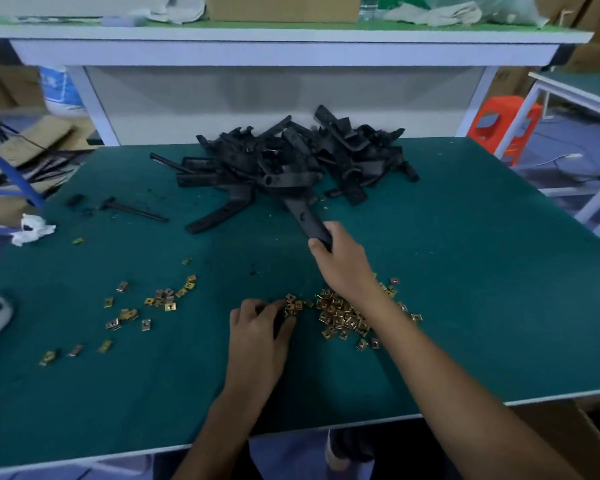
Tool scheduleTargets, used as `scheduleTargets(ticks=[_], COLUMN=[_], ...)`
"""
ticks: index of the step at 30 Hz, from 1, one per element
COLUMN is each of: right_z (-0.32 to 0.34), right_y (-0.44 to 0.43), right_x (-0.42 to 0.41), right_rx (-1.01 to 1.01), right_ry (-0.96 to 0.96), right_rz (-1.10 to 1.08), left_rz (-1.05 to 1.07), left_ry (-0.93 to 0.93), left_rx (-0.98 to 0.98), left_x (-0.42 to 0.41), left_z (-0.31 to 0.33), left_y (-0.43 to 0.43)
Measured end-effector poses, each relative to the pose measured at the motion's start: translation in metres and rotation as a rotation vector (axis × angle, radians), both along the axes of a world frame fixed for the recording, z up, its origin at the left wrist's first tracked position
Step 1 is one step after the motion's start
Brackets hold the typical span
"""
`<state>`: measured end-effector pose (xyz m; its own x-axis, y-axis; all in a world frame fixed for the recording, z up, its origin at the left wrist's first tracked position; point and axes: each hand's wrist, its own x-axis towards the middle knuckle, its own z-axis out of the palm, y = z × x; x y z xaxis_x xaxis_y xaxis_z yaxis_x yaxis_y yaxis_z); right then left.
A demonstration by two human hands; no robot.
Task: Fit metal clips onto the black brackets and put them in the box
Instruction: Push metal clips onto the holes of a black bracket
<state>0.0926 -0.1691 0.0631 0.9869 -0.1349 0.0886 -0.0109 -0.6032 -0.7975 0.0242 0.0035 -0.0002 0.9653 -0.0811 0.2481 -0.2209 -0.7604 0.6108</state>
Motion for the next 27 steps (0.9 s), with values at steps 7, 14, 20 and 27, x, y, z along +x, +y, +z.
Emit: scheduleTargets(ticks=[7, 14, 20, 27], right_z=[-0.024, -0.047, -0.051, -0.067], right_y=[-0.01, -0.001, -0.013, -0.02], right_x=[-0.129, -0.166, -0.158, -0.155], right_rx=[0.258, 0.107, -0.14, -0.128], right_ry=[-0.023, -0.067, -0.225, -0.237], right_rz=[-0.202, -0.171, -0.159, -0.122], left_rz=[0.054, 0.078, 0.064, 0.06], left_ry=[0.051, 0.071, 0.162, 0.226], left_rx=[-0.28, -0.68, -0.933, -1.141], left_x=[0.001, -0.003, 0.002, 0.0], left_z=[-0.001, -0.001, -0.002, 0.003], left_y=[0.006, 0.019, 0.023, 0.024])
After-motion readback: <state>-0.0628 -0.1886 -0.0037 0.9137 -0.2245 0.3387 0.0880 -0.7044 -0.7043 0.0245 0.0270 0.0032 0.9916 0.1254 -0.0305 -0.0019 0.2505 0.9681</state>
